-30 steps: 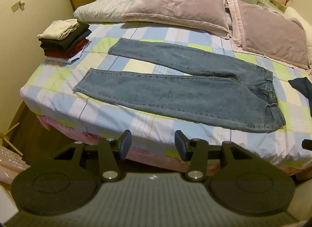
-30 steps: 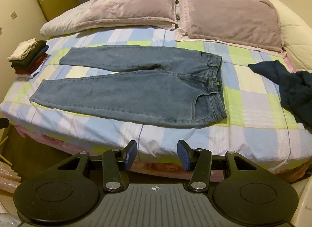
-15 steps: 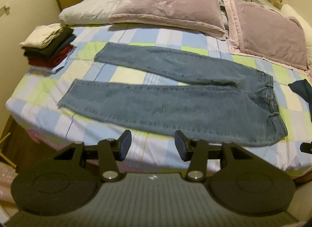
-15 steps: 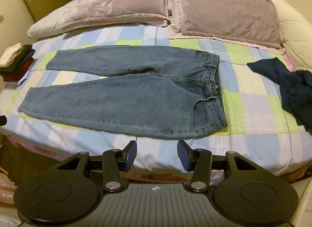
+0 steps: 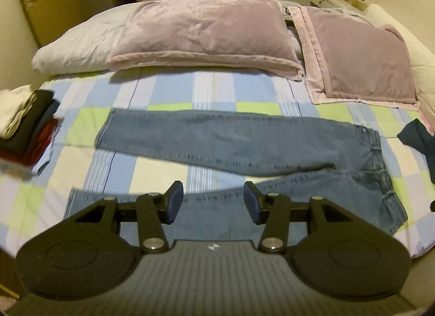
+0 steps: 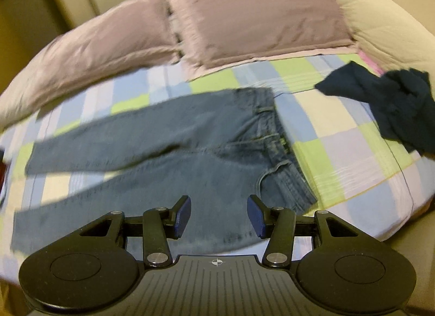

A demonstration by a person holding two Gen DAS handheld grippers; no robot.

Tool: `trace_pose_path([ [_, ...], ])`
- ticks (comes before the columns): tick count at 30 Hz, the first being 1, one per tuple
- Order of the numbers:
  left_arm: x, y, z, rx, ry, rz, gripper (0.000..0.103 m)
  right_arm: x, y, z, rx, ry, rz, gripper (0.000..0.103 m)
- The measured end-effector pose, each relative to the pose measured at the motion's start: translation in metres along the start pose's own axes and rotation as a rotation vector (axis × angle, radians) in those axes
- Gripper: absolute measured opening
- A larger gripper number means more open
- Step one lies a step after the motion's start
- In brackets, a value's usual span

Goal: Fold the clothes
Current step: 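Move both tools to the jeans and close on the leg hems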

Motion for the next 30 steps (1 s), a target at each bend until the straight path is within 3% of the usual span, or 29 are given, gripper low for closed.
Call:
trace_pose_path([
  [7, 0.055, -0.003, -0.016, 0.032, -0.027, -0.068, 0.045, 0.017, 0.003, 0.004, 0.133, 0.003, 0.013, 0.050],
  [17, 0.109, -0.016, -0.010, 0.047, -0.058, -0.124, 0.045, 0.077, 0.004, 0.009, 0.127, 0.005, -0.040, 0.050],
  [24, 0.172, -0.019, 0.003, 0.025, -0.108, -0.129, 0.044, 0.167, 0.016, 0.035, 0.075, 0.047, -0.112, 0.049],
  [30, 0.249, -0.022, 0.034, 0.107, -0.173, -0.119, 0.043, 0.253, 0.038, 0.056, -0.043, 0.149, -0.130, 0.049],
])
Point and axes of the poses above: each gripper's, at about its wrist camera, not at the fingertips, and x roughly the way its jaws point, z to its right, y to its top, the point moved 8 cm from there along x, roughly the way its jaws point, and after that the axes turned 10 degrees about z, right-handed, at the moved point
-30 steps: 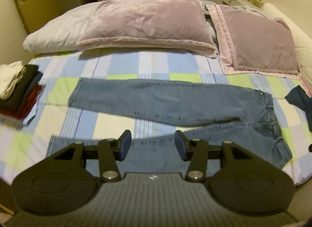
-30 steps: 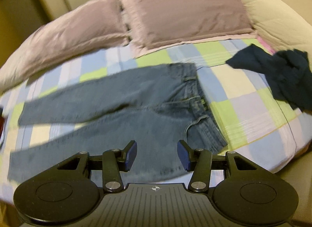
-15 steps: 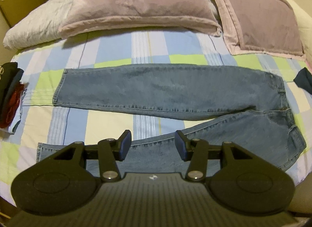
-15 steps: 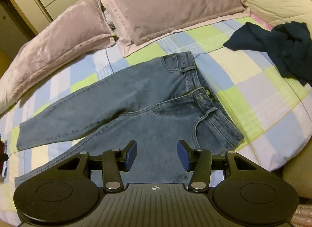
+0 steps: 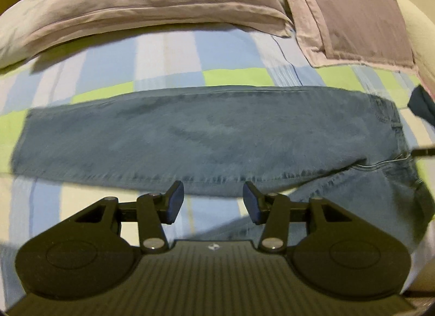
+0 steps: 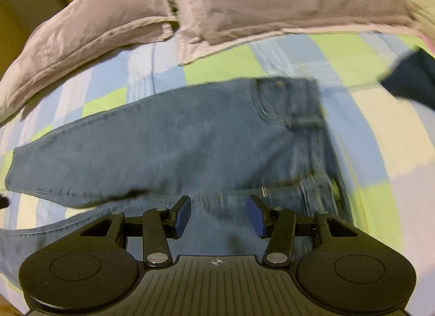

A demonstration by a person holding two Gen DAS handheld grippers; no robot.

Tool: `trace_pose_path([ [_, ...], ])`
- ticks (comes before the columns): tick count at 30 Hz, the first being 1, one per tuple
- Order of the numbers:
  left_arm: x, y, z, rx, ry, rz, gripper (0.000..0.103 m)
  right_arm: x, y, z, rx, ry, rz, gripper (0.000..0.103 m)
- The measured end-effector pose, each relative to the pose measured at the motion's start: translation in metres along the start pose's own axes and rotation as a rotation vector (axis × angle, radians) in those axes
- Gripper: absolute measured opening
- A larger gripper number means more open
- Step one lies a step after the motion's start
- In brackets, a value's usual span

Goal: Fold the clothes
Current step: 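Move both tools to the jeans and close on the leg hems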

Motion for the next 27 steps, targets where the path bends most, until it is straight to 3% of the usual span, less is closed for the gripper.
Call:
trace_pose_path([
  [9, 0.116, 0.038, 0.019, 0.236, -0.094, 0.006, 0.043, 0.110, 0.062, 0.012, -0.308, 0.120, -0.003, 0.049],
  [15, 0.162, 0.069, 0.014, 0.397, -0.138, 0.021, 0.043, 0.163, 0.109, 0.016, -0.484, 0.188, 0.004, 0.049],
  [18, 0.182, 0.082, 0.008, 0.455, -0.164, 0.022, 0.043, 0.184, 0.122, 0.017, -0.566, 0.220, -0.039, 0.049],
  [25, 0.216, 0.082, -0.011, 0.560, -0.269, -0.096, 0.048, 0.208, 0.129, 0.026, -0.582, 0.315, -0.165, 0.049],
  [27, 0.218, 0.081, -0.016, 0.556, -0.306, -0.119, 0.043, 0.209, 0.128, 0.027, -0.582, 0.324, -0.178, 0.049],
])
Point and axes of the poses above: each gripper's, at about its wrist camera, not at the fingertips, and x roughly the way its jaws point, z to its right, y to its top, the point moved 8 cm from there along x, roughly the way its jaws point, and after that the axes turned 10 degrees about z, right-handed, at the moved point
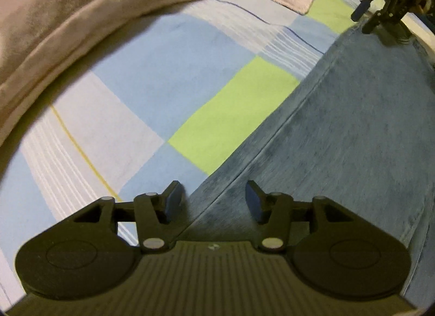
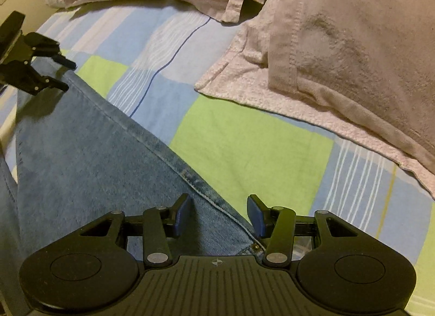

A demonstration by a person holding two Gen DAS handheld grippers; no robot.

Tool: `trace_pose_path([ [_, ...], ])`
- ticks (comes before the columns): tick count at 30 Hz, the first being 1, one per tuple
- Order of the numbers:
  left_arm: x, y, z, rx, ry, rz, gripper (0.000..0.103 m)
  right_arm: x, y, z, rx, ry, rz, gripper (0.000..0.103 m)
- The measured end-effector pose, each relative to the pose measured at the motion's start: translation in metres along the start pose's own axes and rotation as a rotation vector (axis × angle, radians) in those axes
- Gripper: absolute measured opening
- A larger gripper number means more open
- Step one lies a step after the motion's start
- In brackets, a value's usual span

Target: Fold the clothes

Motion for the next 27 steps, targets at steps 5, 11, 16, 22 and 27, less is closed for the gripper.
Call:
trace_pose_path([
  [5, -0.008, -0.003, 0.009, 0.074, -0.035, 0.013, 0.004, -0.001, -0.003, -0.006, -0.046, -0.063, 0.000, 0.017],
  [11, -0.064, -0.003, 0.035, 0.084, 0.050, 0.122, 0.002, -0.046, -0.002, -0.036, -0.099, -0.170, 0.119, 0.009],
  [16, -0.164, -0.024, 0.089, -0.032, 0.077, 0.250, 0.002, -0.125, -0.021, -0.107, -0.179, -0.311, 0.257, 0.009],
  [22, -0.238, -0.106, 0.185, -0.292, 0.033, 0.193, 0.003, -0.195, -0.103, -0.217, -0.271, -0.439, 0.184, 0.009],
  [27, -0.231, -0.170, 0.243, -0.511, 0.018, 0.057, 0.012, -0.176, -0.210, -0.266, -0.106, -0.457, -0.104, 0.009],
])
Point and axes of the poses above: each gripper's, at about its wrist camera, not at the fingertips, and x roughly the way its jaws point, z to its right, y to its top, the point moved 8 cm from there along x, roughly the way its jaws point, and after that the axes turned 10 degrees about z, right-handed, at the moved point
